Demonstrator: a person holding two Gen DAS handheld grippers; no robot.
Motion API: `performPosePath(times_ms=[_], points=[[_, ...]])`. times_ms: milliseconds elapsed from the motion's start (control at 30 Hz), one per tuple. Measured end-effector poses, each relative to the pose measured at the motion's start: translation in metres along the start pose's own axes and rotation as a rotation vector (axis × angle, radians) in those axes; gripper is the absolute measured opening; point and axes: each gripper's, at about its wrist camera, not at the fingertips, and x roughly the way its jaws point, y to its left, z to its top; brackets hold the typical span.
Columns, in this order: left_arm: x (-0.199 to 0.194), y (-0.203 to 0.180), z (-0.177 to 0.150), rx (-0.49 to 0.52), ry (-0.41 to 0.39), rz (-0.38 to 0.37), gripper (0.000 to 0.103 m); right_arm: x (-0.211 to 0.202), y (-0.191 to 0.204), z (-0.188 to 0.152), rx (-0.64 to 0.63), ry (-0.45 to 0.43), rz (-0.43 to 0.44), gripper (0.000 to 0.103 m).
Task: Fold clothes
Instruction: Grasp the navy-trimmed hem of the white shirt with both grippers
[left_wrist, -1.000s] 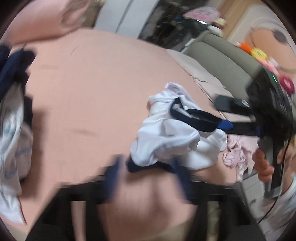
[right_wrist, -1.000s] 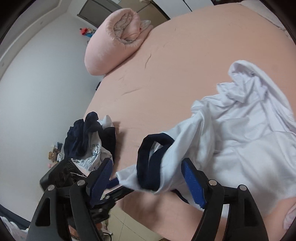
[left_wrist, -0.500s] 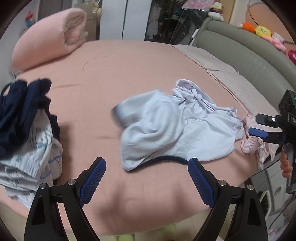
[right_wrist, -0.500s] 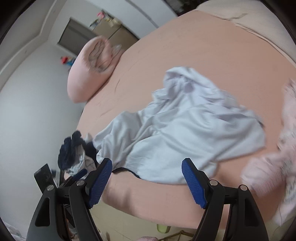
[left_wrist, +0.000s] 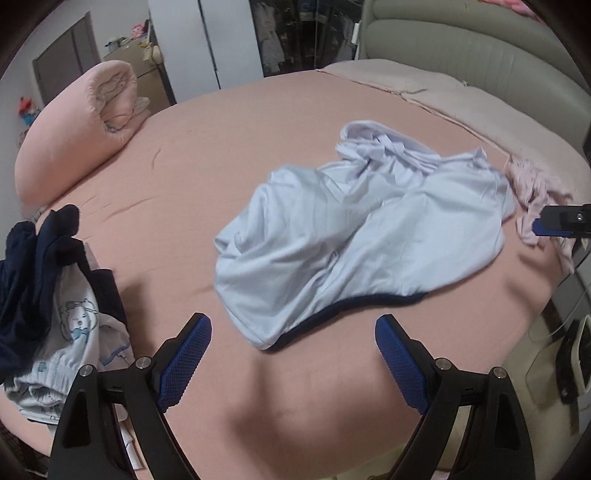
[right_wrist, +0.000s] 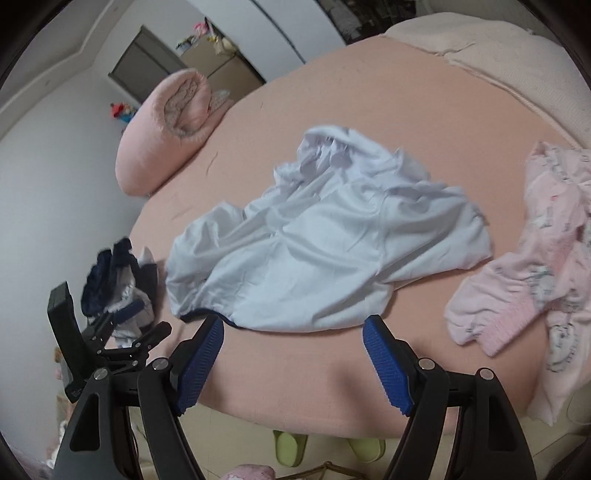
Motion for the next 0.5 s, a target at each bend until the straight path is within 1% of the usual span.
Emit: performPosePath(times_ms=[67, 200, 300, 367, 433, 500], points=[[0.009, 0.000, -0.003, 0.009, 0.003, 0.015, 0.091, 0.014, 0.001, -0.001, -0.007, 0.039, 0.003, 0.078], [0.029, 0.003, -0.010, 0.029, -0.015, 0.095, 0.091, 0.030, 0.002, -0.004, -0.011, 0.044, -0.033, 0.078], [0.045, 0.005, -0.016, 0.045, -0.001, 0.106, 0.091, 0.043, 0.002, -0.006, -0.015, 0.048, -0.060, 0.078], [0.051, 0.003, -0.022, 0.052, 0.014, 0.100, 0.091, 0.051, 0.002, -0.007, -0.017, 0.050, -0.079, 0.078], [0.050, 0.002, -0.025, 0.048, -0.008, 0.105, 0.091, 0.056, 0.002, -0.010, -0.020, 0.044, -0.104, 0.078], [0.050, 0.004, -0.028, 0.043, -0.024, 0.119, 0.091, 0.057, 0.005, -0.015, -0.040, 0.020, -0.136, 0.078]])
